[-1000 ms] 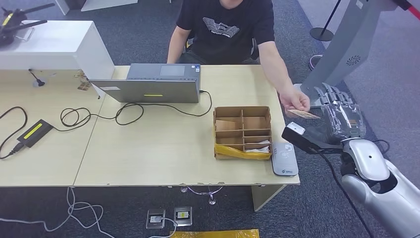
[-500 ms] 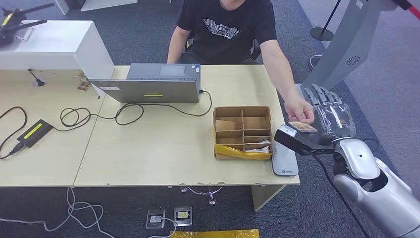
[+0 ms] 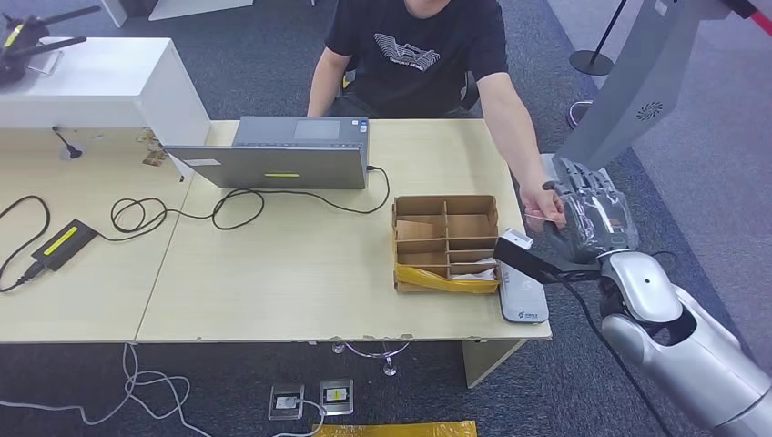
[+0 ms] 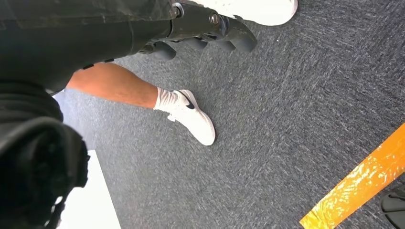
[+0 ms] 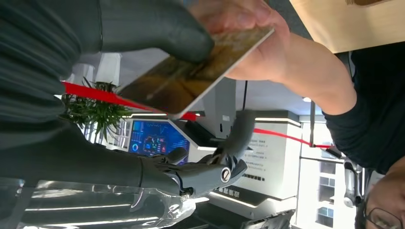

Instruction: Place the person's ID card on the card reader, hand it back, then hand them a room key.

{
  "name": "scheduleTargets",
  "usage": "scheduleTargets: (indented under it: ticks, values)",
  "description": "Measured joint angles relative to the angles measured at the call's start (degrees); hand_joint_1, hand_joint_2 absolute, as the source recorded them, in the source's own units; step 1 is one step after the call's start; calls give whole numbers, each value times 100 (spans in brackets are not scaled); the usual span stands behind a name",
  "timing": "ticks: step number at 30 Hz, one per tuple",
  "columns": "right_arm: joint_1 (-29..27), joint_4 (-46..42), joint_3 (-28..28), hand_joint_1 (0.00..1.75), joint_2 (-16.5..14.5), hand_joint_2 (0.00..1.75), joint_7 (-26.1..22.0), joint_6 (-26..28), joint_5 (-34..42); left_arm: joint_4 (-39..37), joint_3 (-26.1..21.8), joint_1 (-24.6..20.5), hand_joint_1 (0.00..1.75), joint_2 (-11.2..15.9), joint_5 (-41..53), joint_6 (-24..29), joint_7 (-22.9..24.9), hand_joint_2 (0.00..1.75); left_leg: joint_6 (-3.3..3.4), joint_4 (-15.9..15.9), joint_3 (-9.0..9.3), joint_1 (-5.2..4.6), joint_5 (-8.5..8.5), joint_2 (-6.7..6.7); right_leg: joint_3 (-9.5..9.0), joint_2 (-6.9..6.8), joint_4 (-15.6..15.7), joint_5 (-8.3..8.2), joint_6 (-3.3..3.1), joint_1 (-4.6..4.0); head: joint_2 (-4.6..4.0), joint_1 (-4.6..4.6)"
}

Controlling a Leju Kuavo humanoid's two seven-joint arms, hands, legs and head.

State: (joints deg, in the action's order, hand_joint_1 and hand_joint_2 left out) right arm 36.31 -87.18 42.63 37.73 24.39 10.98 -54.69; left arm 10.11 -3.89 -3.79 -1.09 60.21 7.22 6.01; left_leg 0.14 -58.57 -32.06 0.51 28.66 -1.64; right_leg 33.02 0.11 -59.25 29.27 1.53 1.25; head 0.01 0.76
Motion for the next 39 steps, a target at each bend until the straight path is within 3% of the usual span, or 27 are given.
scheduleTargets:
  ticks: [19,39]
  values:
    - [5,130,-1,175,-34,175,142,-230,125,1,33,0,0,12,72,-88,-90,0,0,0,1,0,0,1,0,1,0,0,0,0,-1,-1]
    - [-67,347,1,175,-198,175,-6,-281,91,2,386,-1,0,85,428,-289,-281,0,0,0,2,0,0,1,1,2,0,0,0,0,0,-1]
